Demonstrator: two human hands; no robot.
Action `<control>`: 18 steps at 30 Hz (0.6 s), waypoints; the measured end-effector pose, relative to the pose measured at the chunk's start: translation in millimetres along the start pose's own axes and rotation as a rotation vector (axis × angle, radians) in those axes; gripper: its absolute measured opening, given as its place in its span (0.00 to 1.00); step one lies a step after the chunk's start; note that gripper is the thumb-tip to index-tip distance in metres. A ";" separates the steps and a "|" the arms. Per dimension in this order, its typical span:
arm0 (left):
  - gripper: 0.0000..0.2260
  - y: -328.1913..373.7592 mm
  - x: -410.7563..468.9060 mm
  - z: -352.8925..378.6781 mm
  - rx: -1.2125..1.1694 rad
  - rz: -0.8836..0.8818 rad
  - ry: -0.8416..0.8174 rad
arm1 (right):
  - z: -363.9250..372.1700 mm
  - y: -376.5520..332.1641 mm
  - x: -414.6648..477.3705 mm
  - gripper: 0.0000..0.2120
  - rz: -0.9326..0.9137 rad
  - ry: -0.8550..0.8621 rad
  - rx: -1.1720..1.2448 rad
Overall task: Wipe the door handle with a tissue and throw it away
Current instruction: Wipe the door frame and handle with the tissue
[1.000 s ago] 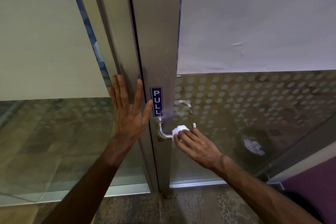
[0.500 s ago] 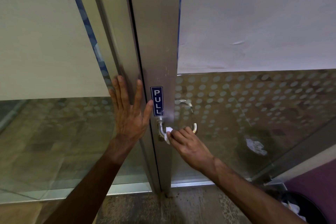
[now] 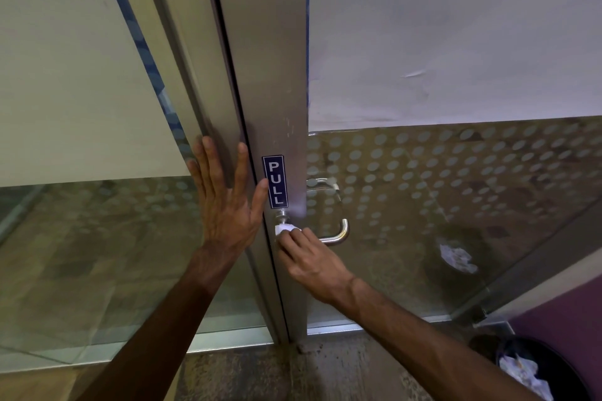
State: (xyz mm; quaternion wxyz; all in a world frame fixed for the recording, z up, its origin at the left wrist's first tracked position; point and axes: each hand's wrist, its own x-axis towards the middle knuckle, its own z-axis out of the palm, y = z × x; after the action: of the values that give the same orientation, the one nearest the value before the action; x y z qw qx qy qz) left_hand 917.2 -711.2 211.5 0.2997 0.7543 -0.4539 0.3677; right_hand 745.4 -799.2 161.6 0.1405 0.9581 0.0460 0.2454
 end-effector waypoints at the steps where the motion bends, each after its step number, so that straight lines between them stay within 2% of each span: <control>1: 0.35 0.0 0.0 0.4 0.001 0.000 0.002 | -2.1 3.2 -7.7 0.13 -0.025 0.010 -0.006; 3: 0.36 0.3 0.3 1.9 -0.001 -0.006 0.005 | -4.5 10.5 -22.2 0.17 -0.065 0.033 -0.014; 11: 0.35 0.6 5.4 4.8 -0.005 -0.005 0.024 | -6.5 54.7 -65.7 0.16 -0.058 0.105 -0.062; 18: 0.33 2.4 6.0 3.0 -0.038 -0.007 0.032 | 0.3 56.7 -77.4 0.14 0.160 0.158 0.040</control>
State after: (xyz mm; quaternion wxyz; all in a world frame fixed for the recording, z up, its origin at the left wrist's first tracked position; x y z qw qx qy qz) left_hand 917.7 -717.4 215.1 0.3224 0.7440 -0.4536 0.3698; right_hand 678.9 -865.6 142.5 0.0972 0.9390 -0.0146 0.3296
